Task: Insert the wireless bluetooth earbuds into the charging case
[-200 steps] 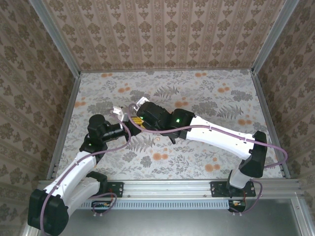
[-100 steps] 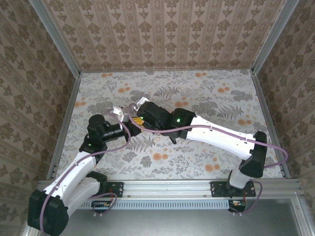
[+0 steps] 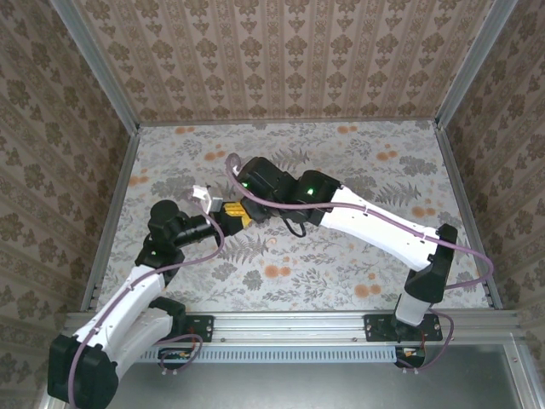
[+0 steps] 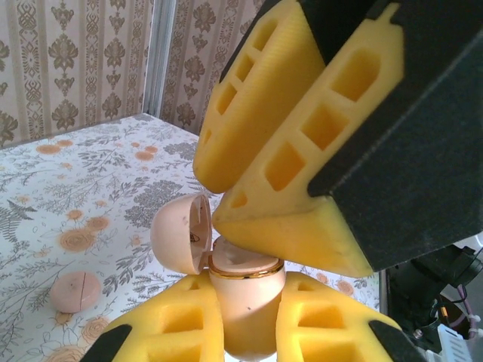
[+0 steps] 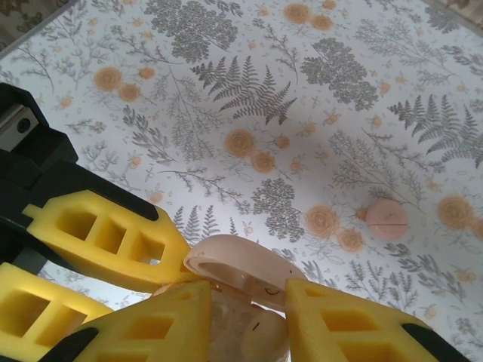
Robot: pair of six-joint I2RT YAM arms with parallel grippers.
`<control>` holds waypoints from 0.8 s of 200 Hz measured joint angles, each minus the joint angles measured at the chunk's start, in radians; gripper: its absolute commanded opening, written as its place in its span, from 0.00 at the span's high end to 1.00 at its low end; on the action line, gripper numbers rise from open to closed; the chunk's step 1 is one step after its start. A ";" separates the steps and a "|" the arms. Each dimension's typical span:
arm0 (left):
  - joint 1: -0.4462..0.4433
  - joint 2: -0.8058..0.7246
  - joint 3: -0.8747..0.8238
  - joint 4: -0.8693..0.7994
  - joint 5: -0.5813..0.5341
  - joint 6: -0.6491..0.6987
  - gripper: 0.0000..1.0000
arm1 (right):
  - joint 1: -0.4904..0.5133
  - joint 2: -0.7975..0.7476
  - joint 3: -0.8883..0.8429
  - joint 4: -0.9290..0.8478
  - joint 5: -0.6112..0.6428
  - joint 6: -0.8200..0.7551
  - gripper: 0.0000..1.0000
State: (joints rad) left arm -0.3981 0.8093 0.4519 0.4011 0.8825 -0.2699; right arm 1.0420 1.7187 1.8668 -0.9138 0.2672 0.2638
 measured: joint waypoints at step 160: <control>-0.001 -0.009 -0.105 0.292 0.009 0.005 1.00 | -0.141 -0.261 -0.251 0.103 -0.289 0.153 0.77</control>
State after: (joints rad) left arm -0.3988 0.8005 0.3473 0.6930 0.8917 -0.2649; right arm 0.9012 1.4578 1.6154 -0.8104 -0.0219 0.4168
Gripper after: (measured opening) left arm 0.134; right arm 0.232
